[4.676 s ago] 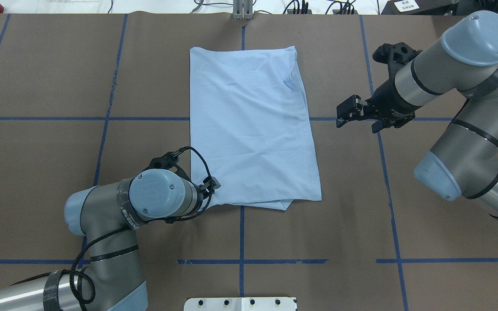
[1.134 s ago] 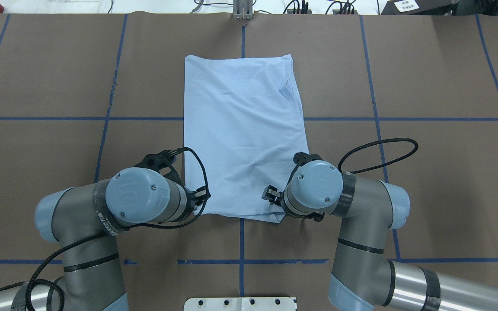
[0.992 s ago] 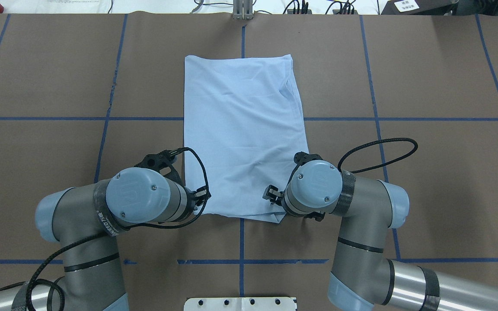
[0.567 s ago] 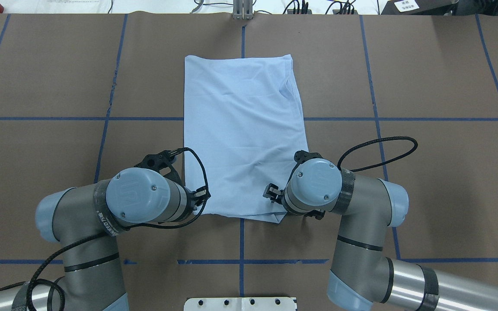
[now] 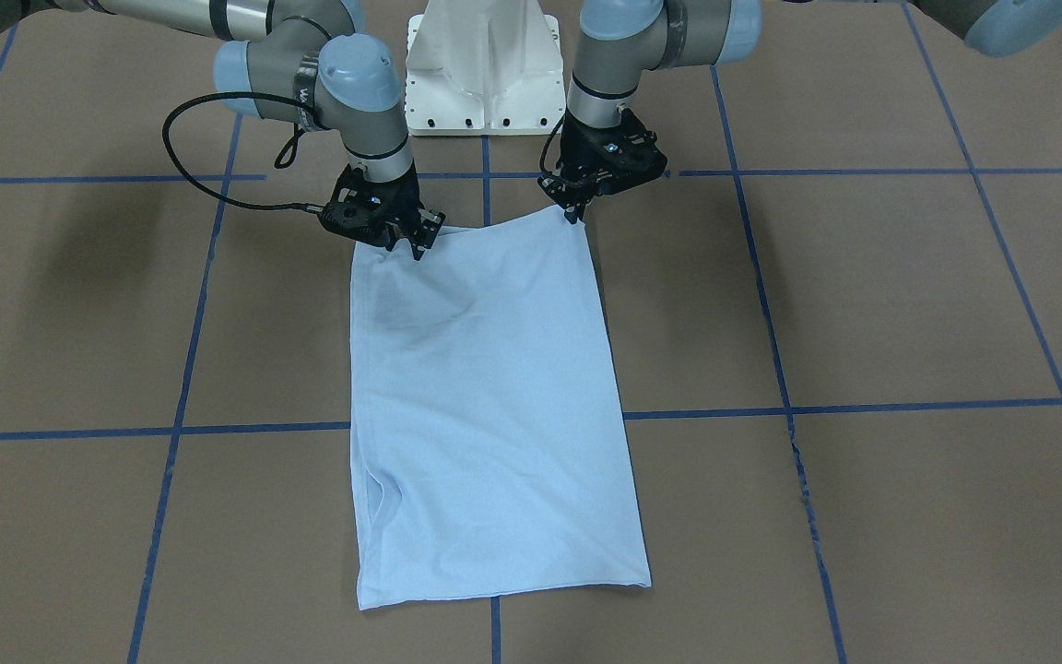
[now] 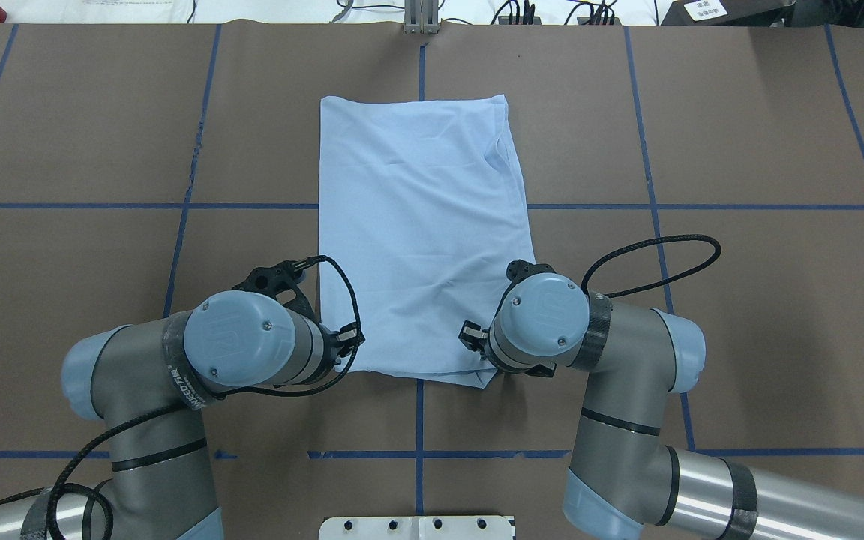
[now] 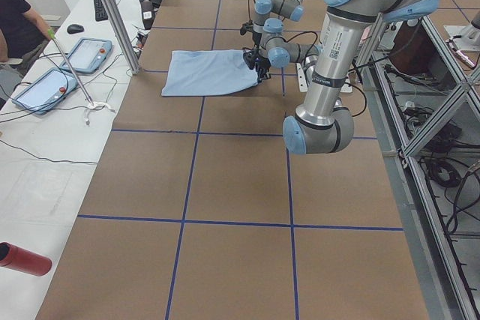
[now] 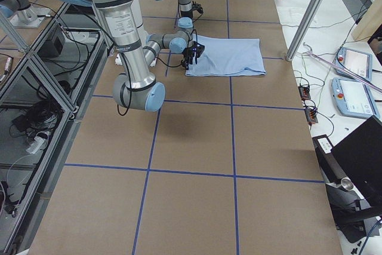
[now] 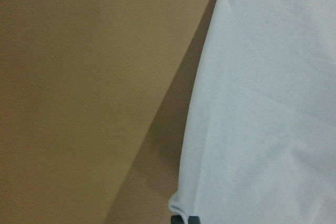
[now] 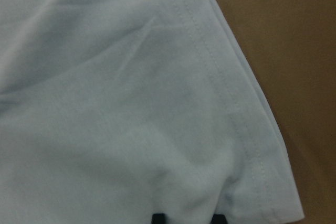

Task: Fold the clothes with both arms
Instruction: 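Grasp the near corners with both grippers, pinching the hem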

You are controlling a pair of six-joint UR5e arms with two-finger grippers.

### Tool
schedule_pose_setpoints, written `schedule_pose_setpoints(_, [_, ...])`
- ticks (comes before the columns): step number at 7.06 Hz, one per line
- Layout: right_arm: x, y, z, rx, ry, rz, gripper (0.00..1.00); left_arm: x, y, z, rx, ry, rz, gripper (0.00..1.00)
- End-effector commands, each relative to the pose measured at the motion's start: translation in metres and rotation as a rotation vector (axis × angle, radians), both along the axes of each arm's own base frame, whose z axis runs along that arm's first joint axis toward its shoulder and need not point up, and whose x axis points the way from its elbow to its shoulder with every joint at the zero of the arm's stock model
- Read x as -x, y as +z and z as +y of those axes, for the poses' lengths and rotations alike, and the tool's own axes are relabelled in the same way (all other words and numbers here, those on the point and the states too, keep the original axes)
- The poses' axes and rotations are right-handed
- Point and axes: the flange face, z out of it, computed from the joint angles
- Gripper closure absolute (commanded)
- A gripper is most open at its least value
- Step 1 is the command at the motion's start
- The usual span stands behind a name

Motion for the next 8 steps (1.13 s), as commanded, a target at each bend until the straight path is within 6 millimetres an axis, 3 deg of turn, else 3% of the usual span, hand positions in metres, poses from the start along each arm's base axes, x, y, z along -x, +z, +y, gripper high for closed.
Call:
schedule_pose_setpoints(1, [0.000, -0.001, 0.000, 0.002, -0.003, -0.002, 0.85, -0.001, 0.000, 0.000, 0.000, 0.001, 0.000, 1.00])
schedule_pose_setpoints(2, [0.000, -0.001, 0.000, 0.002, -0.003, -0.002, 0.78, -0.002, 0.002, 0.000, 0.001, -0.001, -0.004, 1.00])
schedule_pose_setpoints(3, [0.000, -0.001, 0.000, 0.002, -0.003, -0.002, 1.00, -0.004, 0.005, -0.001, 0.003, -0.001, -0.010, 1.00])
schedule_pose_setpoints(5, [0.000, -0.012, -0.002, -0.004, 0.002, -0.022, 1.00, -0.004, 0.004, -0.001, 0.002, 0.000, -0.010, 1.00])
schedule_pose_setpoints(7, [-0.016, -0.032, 0.002, -0.015, 0.008, -0.072, 1.00, 0.001, 0.003, 0.000, 0.000, 0.009, -0.005, 1.00])
schedule_pose_setpoints(8, [-0.032, -0.046, 0.009, -0.015, -0.004, -0.108, 1.00, 0.009, -0.008, 0.005, -0.016, 0.018, 0.018, 1.00])
